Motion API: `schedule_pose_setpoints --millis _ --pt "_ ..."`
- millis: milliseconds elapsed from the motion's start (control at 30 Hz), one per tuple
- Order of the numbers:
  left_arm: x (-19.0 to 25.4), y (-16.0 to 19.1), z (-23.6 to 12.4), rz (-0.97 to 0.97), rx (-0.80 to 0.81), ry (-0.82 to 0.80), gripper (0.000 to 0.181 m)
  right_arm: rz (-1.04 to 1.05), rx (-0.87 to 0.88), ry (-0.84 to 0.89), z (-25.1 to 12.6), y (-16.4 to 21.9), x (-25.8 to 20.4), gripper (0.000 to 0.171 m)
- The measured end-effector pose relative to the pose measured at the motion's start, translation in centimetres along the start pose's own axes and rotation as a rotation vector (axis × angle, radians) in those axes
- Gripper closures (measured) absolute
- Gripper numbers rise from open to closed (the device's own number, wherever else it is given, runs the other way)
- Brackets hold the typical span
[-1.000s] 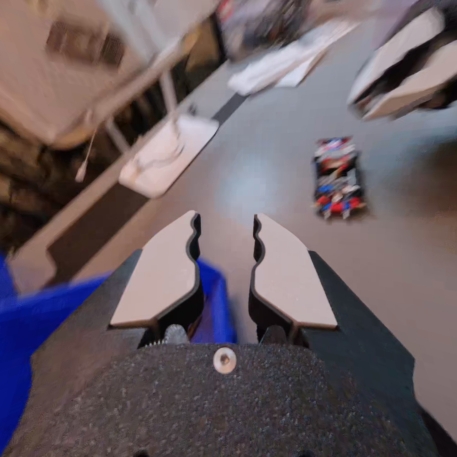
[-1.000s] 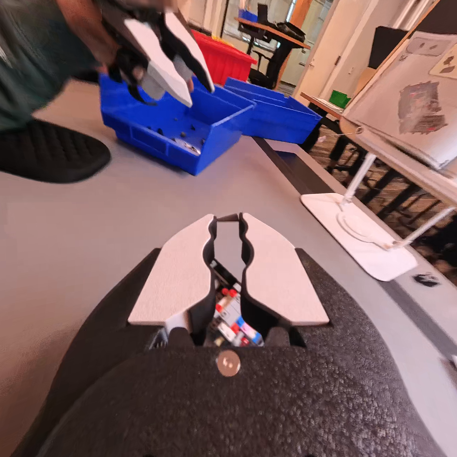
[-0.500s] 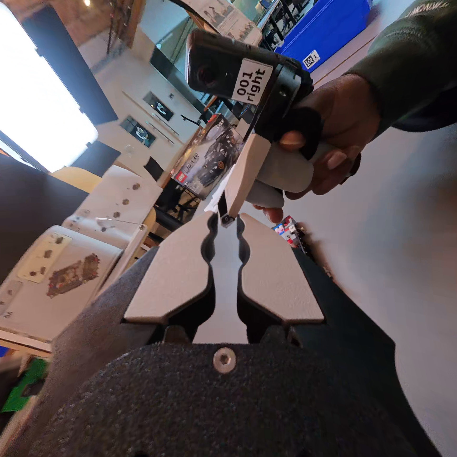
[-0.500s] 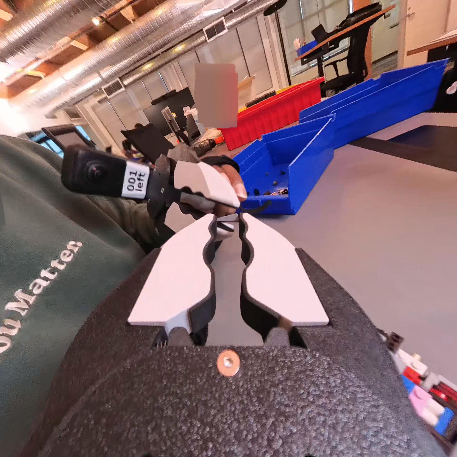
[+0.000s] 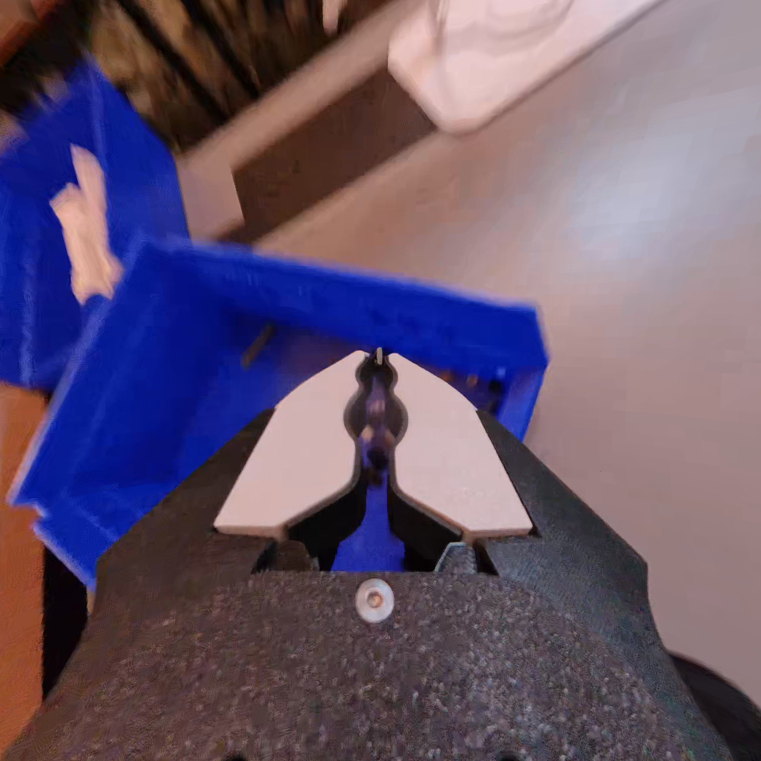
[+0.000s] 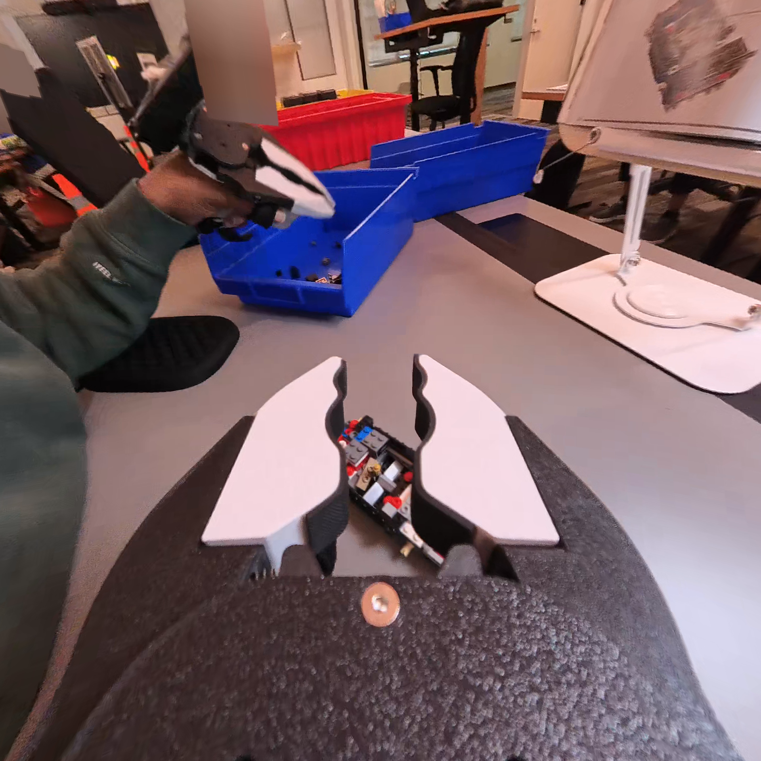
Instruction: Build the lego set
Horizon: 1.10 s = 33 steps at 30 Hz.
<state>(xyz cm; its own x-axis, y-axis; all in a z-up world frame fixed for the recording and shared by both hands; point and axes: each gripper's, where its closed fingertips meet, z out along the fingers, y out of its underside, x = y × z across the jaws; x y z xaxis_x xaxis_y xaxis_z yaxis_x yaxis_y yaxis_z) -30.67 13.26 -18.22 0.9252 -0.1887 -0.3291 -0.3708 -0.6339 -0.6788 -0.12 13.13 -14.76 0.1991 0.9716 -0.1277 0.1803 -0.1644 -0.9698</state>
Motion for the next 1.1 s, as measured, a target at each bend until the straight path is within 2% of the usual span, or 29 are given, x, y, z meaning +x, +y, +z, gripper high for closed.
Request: schedule_pose_setpoints --millis 100,133,167,233,333,500,600,633,667,700,733,767,800,833,900,1100 --pt "0.7 2.5 0.5 -0.037 -0.09 0.092 0.175 0.03 -0.011 -0.006 0.1 0.5 0.4 0.142" --pt "1.2 2.7 0.6 -0.052 -0.099 0.13 0.155 0.032 -0.018 -0.007 0.2 0.8 0.4 0.142" --pt "1.4 2.9 0.7 -0.068 -0.119 0.14 0.127 0.03 -0.026 -0.006 0.4 1.1 0.4 0.142" --pt "1.9 4.0 1.0 -0.08 -0.181 0.182 0.096 0.02 -0.043 0.003 0.6 1.5 0.5 0.142" --pt "2.3 4.8 1.4 -0.078 -0.207 0.204 0.082 0.008 -0.051 0.015 0.8 1.8 0.7 0.142" --pt "2.5 4.8 1.5 -0.054 -0.189 0.216 0.078 0.021 -0.057 0.018 1.0 2.2 1.0 0.142" --pt "1.6 3.7 1.5 -0.037 -0.125 0.169 0.081 0.012 -0.06 0.031 1.1 2.3 1.2 0.143" --pt "0.9 2.6 1.2 -0.022 -0.06 0.132 0.088 0.0 -0.059 0.046 1.2 2.2 1.5 0.143" --pt "0.4 0.9 0.7 -0.01 0.033 0.099 0.102 -0.018 -0.06 0.073 1.3 2.0 1.9 0.143" --pt "0.1 -1.6 -0.4 0.0 0.186 0.08 0.123 -0.04 -0.061 0.111 1.5 1.7 2.7 0.142" --pt "0.2 -5.0 -2.5 -0.007 0.418 0.077 0.172 -0.065 -0.057 0.152 1.7 1.1 3.6 0.141" --pt "0.8 -8.0 -5.5 -0.016 0.666 0.128 0.181 -0.091 -0.052 0.193 1.9 0.4 4.5 0.141" --pt "1.5 -9.9 -7.5 -0.037 0.792 0.197 0.181 -0.121 -0.049 0.242 2.2 -0.4 5.7 0.14" --pt "1.9 -11.1 -8.3 -0.033 0.829 0.237 0.181 -0.162 -0.049 0.3 2.4 -1.3 7.0 0.14" --pt "1.9 -13.0 -8.9 0.001 0.893 0.196 0.181 -0.247 -0.036 0.414 3.0 -3.7 10.0 0.138" --pt "4.6 -17.5 -7.8 0.059 0.929 0.203 0.181 -0.41 -0.015 0.701 5.7 -11.7 19.8 0.138"
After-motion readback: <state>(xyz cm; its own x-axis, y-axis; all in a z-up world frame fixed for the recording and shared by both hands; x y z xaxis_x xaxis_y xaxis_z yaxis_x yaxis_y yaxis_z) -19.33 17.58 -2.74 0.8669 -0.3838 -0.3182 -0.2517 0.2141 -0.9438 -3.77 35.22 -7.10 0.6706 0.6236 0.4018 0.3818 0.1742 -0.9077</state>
